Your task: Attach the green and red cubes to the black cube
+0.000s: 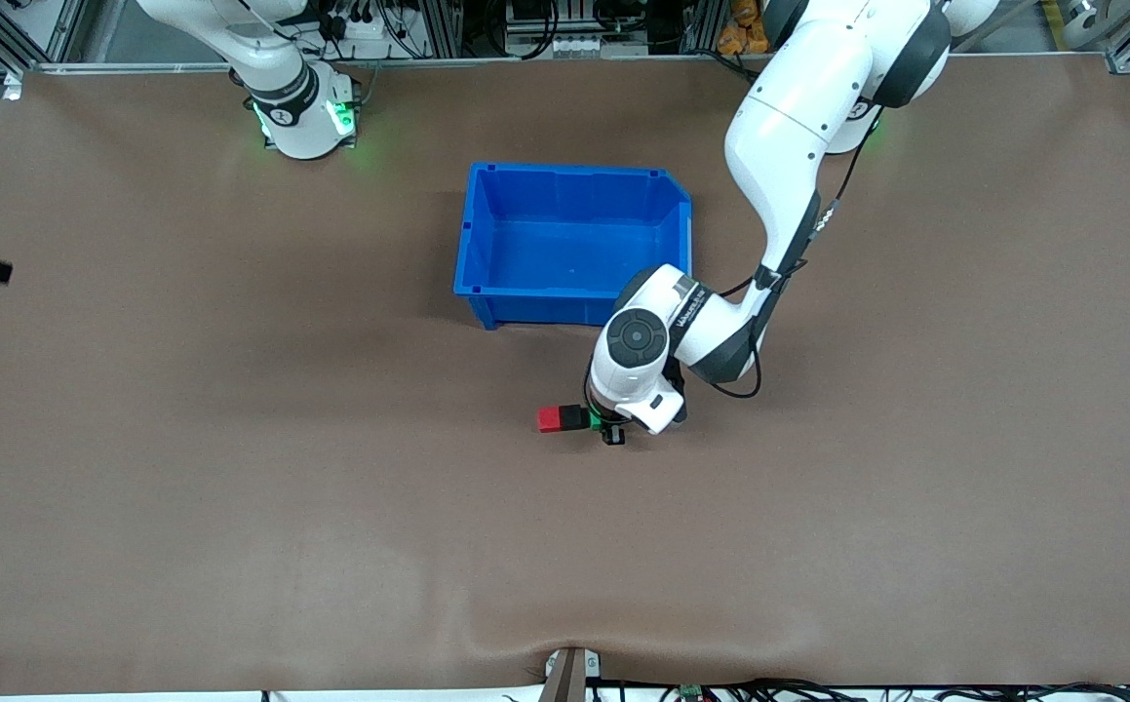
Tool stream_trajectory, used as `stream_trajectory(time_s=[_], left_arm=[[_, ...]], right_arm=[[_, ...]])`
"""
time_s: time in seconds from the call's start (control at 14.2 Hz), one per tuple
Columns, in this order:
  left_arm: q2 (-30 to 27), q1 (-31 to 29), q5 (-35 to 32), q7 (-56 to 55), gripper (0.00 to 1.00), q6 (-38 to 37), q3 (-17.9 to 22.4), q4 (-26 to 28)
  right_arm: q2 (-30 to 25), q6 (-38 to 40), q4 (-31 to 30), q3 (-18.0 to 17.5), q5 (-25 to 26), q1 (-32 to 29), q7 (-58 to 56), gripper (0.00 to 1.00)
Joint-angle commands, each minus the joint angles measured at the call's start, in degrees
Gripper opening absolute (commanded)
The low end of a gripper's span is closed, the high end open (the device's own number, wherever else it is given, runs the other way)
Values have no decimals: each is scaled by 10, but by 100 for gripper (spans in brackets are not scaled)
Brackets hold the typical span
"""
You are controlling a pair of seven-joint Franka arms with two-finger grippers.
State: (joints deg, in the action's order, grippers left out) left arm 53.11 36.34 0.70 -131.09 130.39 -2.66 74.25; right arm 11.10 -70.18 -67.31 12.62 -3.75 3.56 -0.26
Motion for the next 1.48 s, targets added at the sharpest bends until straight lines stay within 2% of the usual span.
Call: stream_trajectory(time_s=[0.0, 0.21, 0.35, 0.42, 0.56, 0.71, 0.85, 0.99, 1.06, 1.41], left_arm=[[15, 14, -10, -11, 0, 10, 10, -20], [21, 15, -10, -11, 0, 28, 10, -20], [25, 18, -10, -11, 0, 37, 10, -20], [25, 18, -10, -10, 5, 42, 10, -20], [25, 18, -10, -3, 100, 52, 13, -20], [19, 28, -11, 0, 100, 53, 24, -17], [6, 29, -38, 0, 100, 52, 31, -16], [-21, 31, -106, 6, 100, 33, 27, -14], [-32, 26, -119, 9, 100, 15, 26, -14], [-120, -36, -110, 165, 100, -49, 23, -4]], right_arm=[[-83, -41, -123, -77, 44, -50, -5, 100], [-67, -62, -109, -76, 54, -56, -10, 100], [-62, -78, -29, -78, 53, -49, -7, 100], [-48, -91, -20, -78, 59, -45, -4, 100], [-48, -71, -26, -80, 43, -48, -10, 100], [-54, -28, -26, -73, 2, -53, -11, 100], [-70, -17, -56, -73, 5, -54, -10, 100], [-100, 6, -90, -73, 8, -74, -7, 100], [-119, -6, -110, -73, 8, -80, -8, 100], [-144, 18, -133, -79, 24, -71, -10, 100]])
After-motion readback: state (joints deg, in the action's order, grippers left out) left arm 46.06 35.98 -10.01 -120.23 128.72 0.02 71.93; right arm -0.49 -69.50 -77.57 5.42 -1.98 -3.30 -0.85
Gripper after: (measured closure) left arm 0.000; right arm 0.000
